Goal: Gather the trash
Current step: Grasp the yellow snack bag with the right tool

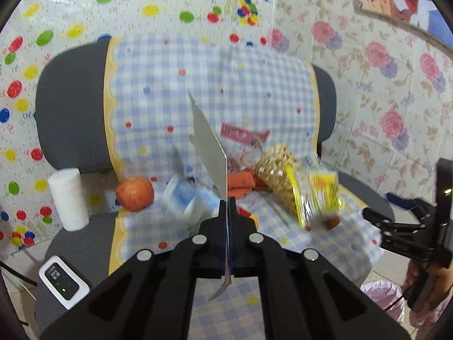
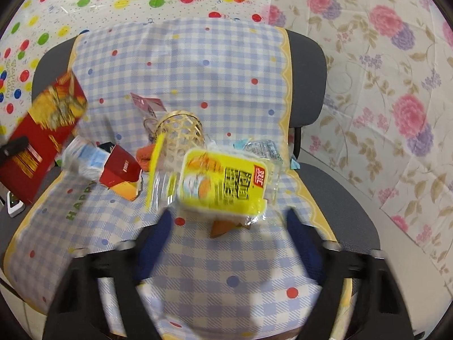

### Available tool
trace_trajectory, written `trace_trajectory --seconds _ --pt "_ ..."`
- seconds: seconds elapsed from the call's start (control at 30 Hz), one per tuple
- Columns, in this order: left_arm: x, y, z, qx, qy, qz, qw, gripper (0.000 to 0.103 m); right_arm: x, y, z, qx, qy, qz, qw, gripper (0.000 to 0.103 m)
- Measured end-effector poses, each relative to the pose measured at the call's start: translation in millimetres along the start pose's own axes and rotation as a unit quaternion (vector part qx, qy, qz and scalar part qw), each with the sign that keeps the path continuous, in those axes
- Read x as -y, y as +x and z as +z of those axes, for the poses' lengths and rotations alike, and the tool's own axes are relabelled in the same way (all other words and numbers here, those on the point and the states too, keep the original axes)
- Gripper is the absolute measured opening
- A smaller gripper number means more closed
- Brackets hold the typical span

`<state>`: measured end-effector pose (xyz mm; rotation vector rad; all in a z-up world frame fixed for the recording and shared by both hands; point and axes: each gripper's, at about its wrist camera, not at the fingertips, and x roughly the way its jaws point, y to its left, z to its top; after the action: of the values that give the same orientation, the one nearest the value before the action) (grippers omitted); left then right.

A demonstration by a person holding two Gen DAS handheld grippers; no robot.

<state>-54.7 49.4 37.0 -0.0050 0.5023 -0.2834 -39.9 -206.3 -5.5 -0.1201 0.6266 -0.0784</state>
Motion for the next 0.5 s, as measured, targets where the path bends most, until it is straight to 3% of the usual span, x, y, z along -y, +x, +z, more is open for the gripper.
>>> trace_trajectory --seconds 0.17,0.3,0.5 --pt "7 -6 1 0.018 0.017 -0.001 0.9997 0.0 3 9 -8 -0.021 0.011 0.005 1.0 0.068" --pt "8 14 -10 -0.008 0.008 -0.012 0.9999 0.0 3 12 -19 -0.032 0.012 0.003 0.999 0.069" --pt "15 41 -26 -0.031 0.005 -0.015 0.9994 0.0 -8 19 -32 -0.043 0.022 0.008 0.999 0.081"
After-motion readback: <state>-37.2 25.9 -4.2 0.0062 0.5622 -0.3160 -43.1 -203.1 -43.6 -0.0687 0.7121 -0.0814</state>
